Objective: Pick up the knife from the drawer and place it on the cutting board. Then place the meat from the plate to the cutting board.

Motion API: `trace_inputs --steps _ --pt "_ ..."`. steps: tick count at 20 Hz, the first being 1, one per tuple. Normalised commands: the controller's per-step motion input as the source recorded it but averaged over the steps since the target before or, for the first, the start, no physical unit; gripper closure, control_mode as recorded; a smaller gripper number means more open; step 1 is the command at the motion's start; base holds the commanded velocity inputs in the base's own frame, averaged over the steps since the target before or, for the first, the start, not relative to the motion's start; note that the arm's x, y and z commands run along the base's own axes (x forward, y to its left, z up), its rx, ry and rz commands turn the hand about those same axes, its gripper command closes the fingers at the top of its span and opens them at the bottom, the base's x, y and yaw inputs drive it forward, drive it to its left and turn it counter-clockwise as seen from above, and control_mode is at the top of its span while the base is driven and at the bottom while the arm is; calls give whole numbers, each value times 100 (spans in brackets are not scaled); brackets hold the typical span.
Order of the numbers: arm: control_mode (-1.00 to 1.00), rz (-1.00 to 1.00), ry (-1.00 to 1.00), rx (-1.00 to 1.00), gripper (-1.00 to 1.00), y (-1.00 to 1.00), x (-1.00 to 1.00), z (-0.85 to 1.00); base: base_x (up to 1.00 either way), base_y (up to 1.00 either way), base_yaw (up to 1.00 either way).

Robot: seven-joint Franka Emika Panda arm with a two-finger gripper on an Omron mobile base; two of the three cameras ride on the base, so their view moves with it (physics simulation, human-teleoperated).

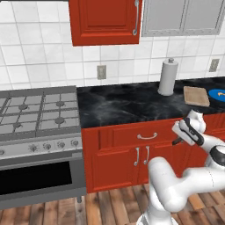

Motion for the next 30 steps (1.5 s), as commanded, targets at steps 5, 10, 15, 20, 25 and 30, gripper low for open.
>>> trace_inputs --steps 5,10,15,20,25,30 --pt "-100 5 0 0 100 -10 3 0 0 0 0" --pt "-100 1 0 2 100 -29 -31 21 0 0 0" --pt "-100 0 0 0 100 -6 -52 43 0 0 0" --pt "-100 0 0 0 100 0 -50 45 0 0 0" --pt "-100 0 -4 -4 100 0 -72 55 0 0 0" --pt "-100 0 -6 -7 100 13 -56 65 0 0 0"
